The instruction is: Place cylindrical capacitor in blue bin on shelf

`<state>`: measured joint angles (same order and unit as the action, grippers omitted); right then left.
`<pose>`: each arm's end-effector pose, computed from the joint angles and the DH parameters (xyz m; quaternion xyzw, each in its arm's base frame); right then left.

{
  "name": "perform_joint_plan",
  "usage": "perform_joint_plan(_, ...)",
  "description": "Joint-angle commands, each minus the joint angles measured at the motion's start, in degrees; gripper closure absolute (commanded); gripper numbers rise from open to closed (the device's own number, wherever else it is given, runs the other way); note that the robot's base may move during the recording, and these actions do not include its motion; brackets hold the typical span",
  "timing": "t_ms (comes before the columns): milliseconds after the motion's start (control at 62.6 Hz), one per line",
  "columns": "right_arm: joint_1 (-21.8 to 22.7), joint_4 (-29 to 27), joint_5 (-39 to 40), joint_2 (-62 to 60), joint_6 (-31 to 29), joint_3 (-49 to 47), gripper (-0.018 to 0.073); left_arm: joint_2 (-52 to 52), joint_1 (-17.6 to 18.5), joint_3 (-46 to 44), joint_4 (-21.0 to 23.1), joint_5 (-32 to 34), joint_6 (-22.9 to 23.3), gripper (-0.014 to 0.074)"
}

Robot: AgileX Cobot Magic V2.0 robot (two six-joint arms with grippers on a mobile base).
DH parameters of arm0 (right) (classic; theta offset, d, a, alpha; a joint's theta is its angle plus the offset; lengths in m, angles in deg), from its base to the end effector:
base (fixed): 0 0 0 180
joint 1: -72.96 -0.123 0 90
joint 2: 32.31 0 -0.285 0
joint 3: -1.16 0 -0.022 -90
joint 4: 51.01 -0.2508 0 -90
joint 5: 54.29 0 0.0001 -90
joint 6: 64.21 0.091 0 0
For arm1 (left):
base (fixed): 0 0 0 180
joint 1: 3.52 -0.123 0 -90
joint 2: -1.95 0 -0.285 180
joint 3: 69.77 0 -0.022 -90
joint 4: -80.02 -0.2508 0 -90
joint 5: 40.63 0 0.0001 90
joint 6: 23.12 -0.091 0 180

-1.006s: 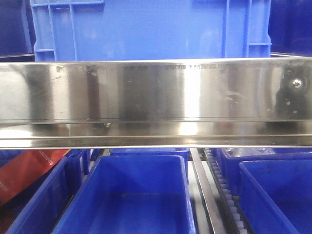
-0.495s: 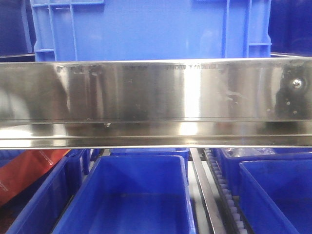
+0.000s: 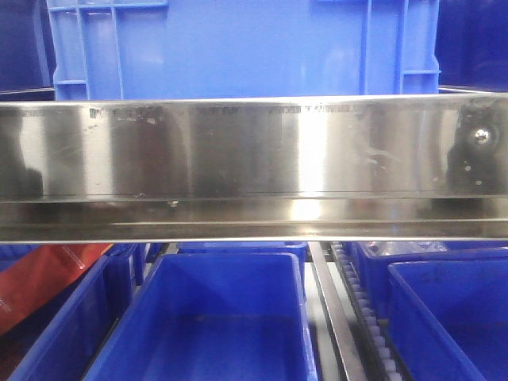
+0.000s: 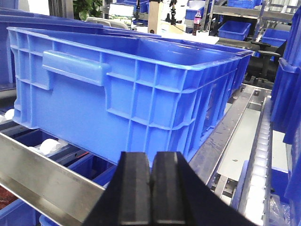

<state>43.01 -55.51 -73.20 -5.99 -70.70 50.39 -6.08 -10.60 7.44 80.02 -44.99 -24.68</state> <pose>0.0618 0.0383 0.3262 -0.2117 0.7026 0.1718 0.6573 0.0565 0.0070 0.2061 -0.0339 0.7038 0.0534 0.7076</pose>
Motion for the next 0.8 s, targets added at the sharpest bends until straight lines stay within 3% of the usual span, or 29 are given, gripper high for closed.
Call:
perform_joint_plan(0,0.21,0.45,1.02,-0.31,0.0,0.07,0.0722,0.25,1.47,0.01,0.0,2.06,0.74,0.0707)
perform_joint_plan(144,0.21,0.45,1.14,-0.31,0.0,0.07,0.0722,0.25,2.73,0.01,-3.77,2.06,8.0,0.0707)
perform_joint_plan(782,0.21,0.45,1.14,-0.31,0.0,0.07,0.0722,0.25,2.73,0.01,-4.07,2.52,8.15,0.0707)
